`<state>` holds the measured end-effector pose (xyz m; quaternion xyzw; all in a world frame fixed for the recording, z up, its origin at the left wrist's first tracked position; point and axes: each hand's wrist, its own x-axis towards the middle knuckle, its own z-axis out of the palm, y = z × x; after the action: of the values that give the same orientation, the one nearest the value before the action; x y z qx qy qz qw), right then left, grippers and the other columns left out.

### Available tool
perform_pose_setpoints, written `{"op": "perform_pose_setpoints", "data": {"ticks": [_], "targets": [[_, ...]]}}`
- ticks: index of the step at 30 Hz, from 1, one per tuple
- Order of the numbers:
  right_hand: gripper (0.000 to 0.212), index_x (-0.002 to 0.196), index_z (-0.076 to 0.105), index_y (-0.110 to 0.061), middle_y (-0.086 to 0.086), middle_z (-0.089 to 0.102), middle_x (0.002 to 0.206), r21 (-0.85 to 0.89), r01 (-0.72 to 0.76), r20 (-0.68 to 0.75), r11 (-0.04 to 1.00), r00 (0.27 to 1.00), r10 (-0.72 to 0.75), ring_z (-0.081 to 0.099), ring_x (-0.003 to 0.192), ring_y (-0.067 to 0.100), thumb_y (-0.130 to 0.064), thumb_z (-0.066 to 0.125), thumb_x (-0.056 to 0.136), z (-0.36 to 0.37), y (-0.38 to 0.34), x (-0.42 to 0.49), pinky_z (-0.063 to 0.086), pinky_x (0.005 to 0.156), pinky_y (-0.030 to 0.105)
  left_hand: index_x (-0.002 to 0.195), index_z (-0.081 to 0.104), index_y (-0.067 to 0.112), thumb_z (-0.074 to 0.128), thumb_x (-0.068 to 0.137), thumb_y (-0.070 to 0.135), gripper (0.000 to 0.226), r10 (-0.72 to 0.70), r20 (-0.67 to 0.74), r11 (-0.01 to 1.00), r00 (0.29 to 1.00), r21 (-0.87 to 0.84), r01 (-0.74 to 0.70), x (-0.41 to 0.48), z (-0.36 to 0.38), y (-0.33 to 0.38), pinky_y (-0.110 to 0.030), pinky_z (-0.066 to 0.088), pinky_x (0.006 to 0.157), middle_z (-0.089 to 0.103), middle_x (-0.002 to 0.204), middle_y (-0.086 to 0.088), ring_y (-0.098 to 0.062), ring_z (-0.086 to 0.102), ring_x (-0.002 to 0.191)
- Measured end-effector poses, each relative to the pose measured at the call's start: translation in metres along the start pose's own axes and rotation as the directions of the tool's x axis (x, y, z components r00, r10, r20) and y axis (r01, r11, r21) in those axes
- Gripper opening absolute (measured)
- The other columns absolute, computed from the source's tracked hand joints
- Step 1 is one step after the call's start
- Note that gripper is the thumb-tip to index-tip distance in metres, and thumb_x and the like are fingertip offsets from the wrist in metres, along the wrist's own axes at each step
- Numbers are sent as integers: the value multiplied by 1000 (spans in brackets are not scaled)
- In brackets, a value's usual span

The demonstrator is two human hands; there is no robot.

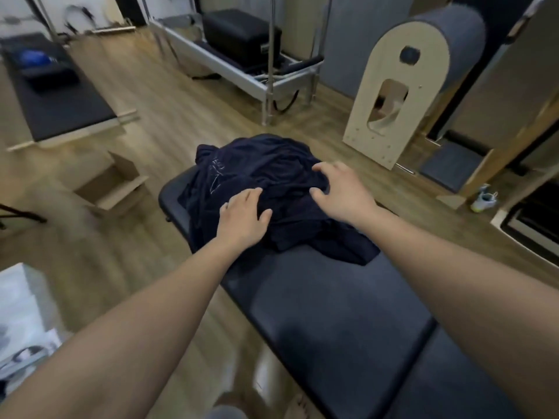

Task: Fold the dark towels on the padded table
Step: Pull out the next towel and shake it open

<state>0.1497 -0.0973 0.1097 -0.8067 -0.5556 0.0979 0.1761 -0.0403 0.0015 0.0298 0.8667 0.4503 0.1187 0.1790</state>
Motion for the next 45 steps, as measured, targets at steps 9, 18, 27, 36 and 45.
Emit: {"op": "perform_pose_setpoints", "data": {"ticks": [9,18,27,36,45], "targets": [[41,134,55,-21,2,52,136,-38,14,174,999,985,-7,48,126,23,-33,56,95,89,-32,92,46,100,39,147,34,21,62,89,44,69,-89,119,992,989,101,77,72,32,-103,-50,30,113,32,154,0,-29,26,142],[74,142,41,-25,6,43,135,-33,-99,376,995,921,104,41,127,25,-49,72,80,178,-70,153,46,99,41,99,67,12,62,91,16,9,181,9,962,983,-211,-175,129,31,-146,-46,49,77,62,99,-1,-25,54,88],[20,110,66,-16,-4,69,94,321,-126,-245,939,946,211,60,88,12,-26,53,99,61,-66,169,36,65,20,87,72,21,60,84,24,12,400,-239,773,885,-430,-466,212,-83,-19,-41,52,77,74,85,4,-22,68,85],[18,89,52,-27,-13,57,82,396,11,-888,918,257,380,56,83,11,-18,40,99,-265,-49,97,46,79,30,121,55,23,68,82,44,47,672,-450,419,588,-425,-803,200,-201,214,-40,51,84,66,109,1,-23,63,100],[23,115,51,-22,5,60,108,855,-22,-512,518,119,851,61,98,26,-28,38,98,-256,55,-77,55,88,48,118,55,26,55,86,21,32,630,133,777,765,-110,-620,128,-57,212,-40,53,76,55,110,-5,-31,57,101]]}}
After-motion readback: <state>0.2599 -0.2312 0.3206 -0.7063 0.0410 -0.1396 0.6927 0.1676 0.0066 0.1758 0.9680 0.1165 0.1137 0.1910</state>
